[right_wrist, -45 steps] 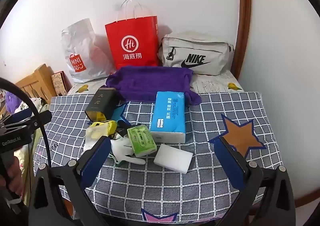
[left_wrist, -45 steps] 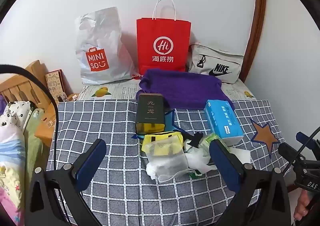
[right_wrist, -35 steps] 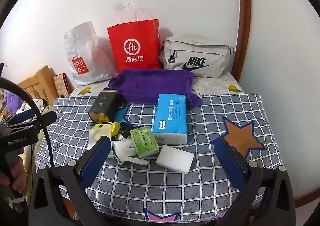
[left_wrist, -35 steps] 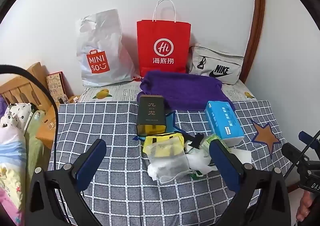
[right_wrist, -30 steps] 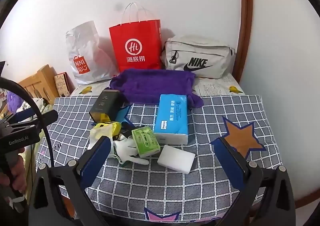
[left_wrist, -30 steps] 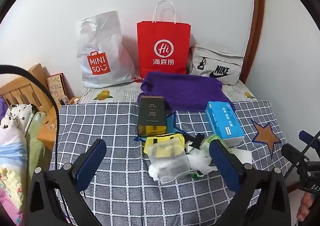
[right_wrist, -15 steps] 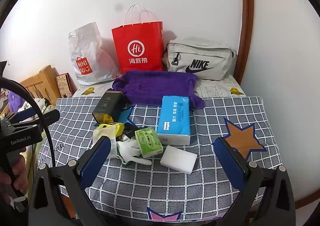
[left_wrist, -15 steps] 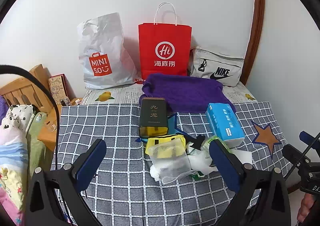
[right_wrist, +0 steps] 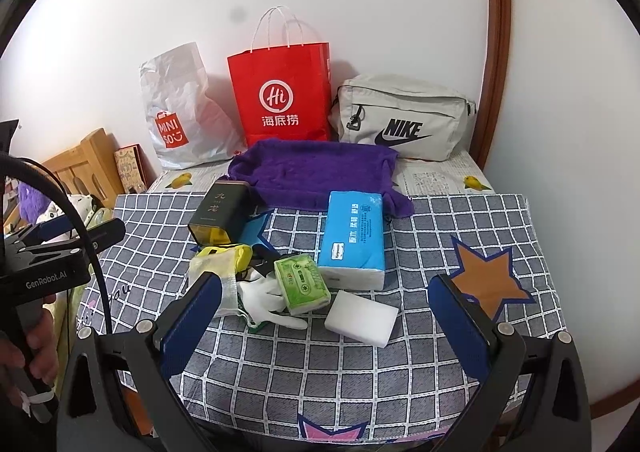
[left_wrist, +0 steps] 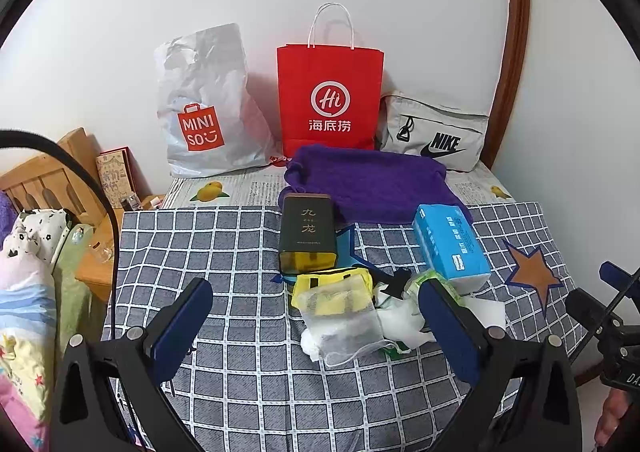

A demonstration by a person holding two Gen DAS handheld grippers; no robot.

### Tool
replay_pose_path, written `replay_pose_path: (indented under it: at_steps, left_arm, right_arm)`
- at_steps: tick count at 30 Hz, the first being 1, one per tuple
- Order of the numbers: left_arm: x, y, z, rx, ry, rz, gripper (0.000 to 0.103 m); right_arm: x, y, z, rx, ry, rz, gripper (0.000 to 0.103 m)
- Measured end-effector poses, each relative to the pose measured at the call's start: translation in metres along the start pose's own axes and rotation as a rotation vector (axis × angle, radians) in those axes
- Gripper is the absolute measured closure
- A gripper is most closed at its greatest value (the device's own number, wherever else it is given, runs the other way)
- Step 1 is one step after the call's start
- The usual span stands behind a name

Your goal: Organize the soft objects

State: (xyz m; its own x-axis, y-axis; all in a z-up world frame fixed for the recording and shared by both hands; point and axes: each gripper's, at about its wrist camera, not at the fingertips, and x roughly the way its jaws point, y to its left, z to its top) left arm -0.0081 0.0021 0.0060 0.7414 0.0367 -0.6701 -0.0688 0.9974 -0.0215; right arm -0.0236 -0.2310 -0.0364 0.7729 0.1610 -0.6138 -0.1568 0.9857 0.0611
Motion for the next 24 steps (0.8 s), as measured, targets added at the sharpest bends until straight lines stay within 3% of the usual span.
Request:
replay_pose_path:
  at_steps: [24]
  left_arm:
    - [0.0004, 0.0028, -0.0009, 0.002, 0.001, 0.0, 0.0]
  right_arm:
    - [-0.0037, 0.0016, 0.0, -0.002, -0.005, 0.007, 0.001]
